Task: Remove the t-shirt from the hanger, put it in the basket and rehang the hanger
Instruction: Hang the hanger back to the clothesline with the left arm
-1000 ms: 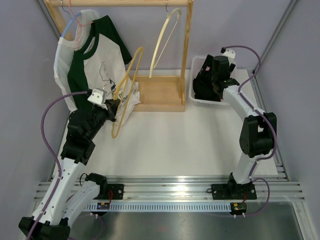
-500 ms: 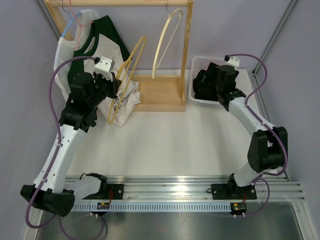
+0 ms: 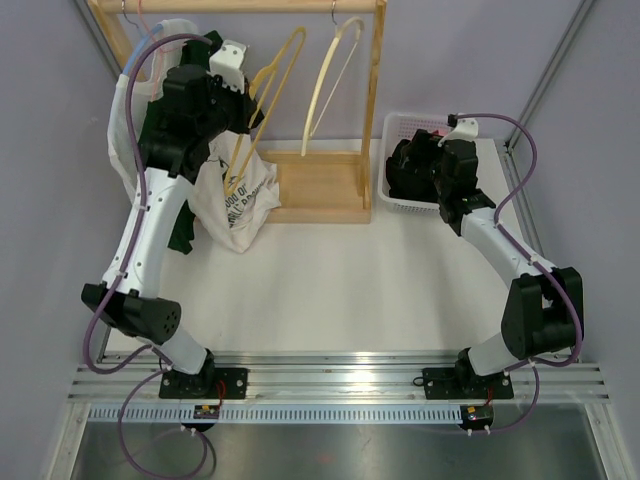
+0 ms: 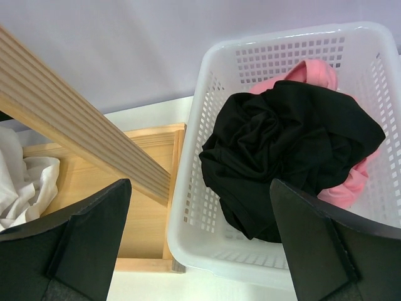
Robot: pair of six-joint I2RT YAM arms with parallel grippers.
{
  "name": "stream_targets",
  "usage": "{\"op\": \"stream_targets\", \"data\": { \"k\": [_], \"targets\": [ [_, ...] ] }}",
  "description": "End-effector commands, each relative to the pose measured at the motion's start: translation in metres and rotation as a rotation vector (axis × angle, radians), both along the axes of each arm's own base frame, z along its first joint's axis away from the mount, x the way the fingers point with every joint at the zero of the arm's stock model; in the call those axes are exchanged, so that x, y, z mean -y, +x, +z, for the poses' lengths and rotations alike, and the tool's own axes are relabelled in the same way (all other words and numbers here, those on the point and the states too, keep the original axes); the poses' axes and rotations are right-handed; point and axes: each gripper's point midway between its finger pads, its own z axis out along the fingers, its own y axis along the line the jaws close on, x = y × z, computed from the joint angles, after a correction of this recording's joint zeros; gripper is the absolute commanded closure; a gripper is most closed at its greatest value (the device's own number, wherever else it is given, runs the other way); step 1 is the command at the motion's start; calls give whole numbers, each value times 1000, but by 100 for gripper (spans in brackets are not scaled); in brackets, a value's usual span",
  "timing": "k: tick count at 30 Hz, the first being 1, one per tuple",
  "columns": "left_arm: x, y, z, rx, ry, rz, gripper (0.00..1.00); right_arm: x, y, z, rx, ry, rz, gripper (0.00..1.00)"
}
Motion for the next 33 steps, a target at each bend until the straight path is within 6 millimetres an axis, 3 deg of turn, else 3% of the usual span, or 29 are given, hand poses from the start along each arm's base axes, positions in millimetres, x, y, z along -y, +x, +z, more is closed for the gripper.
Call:
{"op": "stream_targets", "data": {
  "k": [1,2,5,6,10,12,17,25,33],
  "targets": [
    [1,18,50,118,-15,8,100,1,-3,27,83,-14,5,1],
    [7,30,39,87,-10,-2,100,1,-3,28,87,-13,6,0],
    [12,44,55,162,-38,-7,100,-1,-3,28,90,-8,13,1],
    [15,51,51,161,-41,-10,100,-2,-3,28,91,-7,18,0],
    [21,69,72,208,-55,-19,100,-1,-4,28,95,-10,15,1],
    [25,77,72,220,-66,-23,100,1,-5,28,97,-15,8,1],
    [29,85,92,302,-110,-29,100,4,-7,28,99,-24,-5,0],
    [38,94,100,368,-107,-69,100,2,-14,31,110,-15,13,1],
    [36,102,108,410,-99,-45,100,-25,-29,49,173,52,167,0]
  ]
}}
